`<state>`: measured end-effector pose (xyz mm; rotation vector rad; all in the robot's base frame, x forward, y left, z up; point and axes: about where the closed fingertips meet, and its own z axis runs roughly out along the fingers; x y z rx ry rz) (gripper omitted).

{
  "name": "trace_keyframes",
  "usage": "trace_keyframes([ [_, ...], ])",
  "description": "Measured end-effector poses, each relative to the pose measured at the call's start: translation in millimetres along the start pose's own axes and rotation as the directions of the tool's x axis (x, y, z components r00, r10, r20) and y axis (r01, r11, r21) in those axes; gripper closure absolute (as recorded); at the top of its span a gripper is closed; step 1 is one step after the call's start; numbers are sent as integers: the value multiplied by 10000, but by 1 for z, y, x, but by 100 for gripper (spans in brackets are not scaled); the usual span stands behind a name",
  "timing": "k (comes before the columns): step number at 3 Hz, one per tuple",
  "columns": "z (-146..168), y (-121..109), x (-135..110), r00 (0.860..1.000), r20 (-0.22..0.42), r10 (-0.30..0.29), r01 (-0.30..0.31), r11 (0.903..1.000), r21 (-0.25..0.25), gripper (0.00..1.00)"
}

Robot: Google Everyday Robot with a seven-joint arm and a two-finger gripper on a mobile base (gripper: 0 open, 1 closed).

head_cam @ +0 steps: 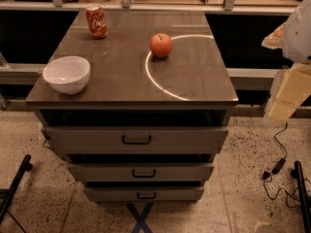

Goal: Move apple near white bowl

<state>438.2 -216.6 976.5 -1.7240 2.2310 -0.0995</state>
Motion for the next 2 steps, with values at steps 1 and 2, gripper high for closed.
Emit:
trace_keyframes([
  [1, 0, -1, -1, 10000, 7, 34, -34, 10000, 61, 0],
  [2, -1, -4, -5, 9999, 27, 154, -154, 9995, 261, 0],
])
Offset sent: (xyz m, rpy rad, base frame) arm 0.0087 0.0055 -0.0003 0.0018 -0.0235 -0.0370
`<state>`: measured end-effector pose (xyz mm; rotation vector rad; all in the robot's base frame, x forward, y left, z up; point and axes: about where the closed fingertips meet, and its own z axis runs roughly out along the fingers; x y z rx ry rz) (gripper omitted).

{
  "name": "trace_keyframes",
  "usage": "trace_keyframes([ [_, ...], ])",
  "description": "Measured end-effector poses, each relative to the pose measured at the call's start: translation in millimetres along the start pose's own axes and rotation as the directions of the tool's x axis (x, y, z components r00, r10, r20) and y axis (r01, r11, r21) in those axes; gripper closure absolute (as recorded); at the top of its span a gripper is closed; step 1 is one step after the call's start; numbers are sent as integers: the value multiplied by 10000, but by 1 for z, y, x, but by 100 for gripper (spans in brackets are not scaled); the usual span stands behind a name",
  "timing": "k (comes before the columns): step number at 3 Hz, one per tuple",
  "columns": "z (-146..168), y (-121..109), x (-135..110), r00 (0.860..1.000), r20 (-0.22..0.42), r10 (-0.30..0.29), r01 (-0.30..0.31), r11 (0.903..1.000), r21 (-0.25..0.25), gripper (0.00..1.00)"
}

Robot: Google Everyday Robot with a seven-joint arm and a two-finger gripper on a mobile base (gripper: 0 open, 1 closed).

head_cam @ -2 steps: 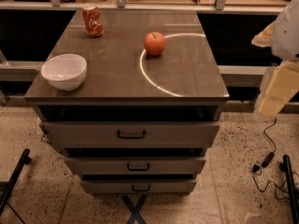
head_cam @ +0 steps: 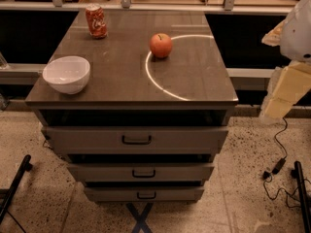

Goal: Move apple near white bowl

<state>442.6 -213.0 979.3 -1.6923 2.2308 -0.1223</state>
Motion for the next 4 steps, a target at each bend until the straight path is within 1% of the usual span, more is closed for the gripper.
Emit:
trace_keyframes([
  [1, 17, -66, -32, 9904, 1326, 393, -507, 9952, 837, 0],
  [2, 27, -129, -64, 9612, 2709, 521, -957, 9840, 1501, 0],
  [3, 38, -186, -104, 9071, 4158, 650, -1550, 9701, 1866, 0],
  [4, 60, -224, -130, 8367, 5340, 1219, -2485, 9533, 1717, 0],
])
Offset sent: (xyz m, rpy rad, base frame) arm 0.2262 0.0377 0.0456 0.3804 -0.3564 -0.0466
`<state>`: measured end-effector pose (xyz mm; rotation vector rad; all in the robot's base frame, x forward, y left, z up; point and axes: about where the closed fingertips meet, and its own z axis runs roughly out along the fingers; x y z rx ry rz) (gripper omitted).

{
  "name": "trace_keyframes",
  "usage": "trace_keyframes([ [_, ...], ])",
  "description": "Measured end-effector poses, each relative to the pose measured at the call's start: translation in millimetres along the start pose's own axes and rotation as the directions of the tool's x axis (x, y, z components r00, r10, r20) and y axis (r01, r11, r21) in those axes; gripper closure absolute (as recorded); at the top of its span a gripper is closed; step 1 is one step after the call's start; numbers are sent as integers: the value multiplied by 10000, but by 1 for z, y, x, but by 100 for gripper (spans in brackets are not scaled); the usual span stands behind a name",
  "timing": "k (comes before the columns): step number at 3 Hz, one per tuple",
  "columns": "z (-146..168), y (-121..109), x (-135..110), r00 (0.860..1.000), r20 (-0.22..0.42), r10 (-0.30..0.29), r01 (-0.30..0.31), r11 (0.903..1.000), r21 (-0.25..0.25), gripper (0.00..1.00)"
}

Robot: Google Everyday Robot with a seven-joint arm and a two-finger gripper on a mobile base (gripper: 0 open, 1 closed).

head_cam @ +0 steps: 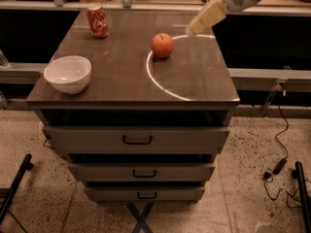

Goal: Move apple near white bowl

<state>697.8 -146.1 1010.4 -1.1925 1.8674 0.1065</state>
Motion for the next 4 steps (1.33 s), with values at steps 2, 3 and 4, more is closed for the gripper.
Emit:
trace_keyframes([
  [2, 76, -16, -16, 9746, 1613, 1554, -1694, 9825, 773, 0],
  [3, 120, 0, -24, 9638, 1747, 2013, -2107, 9769, 366, 0],
  [4, 151, 14, -19, 9586, 1526, 2403, -2442, 9697, 68, 0],
])
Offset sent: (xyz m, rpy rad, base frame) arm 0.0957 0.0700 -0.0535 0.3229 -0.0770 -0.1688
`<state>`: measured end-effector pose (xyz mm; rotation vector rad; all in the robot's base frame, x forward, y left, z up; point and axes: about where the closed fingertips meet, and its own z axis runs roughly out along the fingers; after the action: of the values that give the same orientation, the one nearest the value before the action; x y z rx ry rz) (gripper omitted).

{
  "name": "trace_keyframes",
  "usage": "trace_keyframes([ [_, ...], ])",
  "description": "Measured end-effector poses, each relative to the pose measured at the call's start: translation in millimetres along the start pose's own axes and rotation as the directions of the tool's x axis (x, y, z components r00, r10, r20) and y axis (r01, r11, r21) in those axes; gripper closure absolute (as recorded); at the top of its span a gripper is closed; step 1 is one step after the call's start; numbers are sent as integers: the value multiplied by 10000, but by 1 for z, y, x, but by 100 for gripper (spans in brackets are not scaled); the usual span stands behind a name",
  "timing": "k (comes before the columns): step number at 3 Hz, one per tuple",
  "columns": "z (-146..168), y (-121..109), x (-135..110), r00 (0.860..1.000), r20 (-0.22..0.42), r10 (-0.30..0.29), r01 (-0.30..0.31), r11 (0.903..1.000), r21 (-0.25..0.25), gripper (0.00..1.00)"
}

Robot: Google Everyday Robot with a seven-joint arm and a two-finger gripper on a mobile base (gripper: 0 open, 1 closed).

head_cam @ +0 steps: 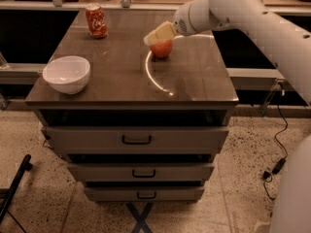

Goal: Move apple near white bowl

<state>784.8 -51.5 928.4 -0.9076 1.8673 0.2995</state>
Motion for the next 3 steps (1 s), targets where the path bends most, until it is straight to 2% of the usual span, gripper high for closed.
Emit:
trace_keyframes([
  [1, 27, 10, 25, 9970, -499, 585, -600, 9978, -285, 0],
  [2, 43, 18, 38, 9934, -858, 764, -819, 9947, -615, 0],
  [3, 54, 25, 47, 9896, -1105, 922, -1037, 9893, -1029, 26],
])
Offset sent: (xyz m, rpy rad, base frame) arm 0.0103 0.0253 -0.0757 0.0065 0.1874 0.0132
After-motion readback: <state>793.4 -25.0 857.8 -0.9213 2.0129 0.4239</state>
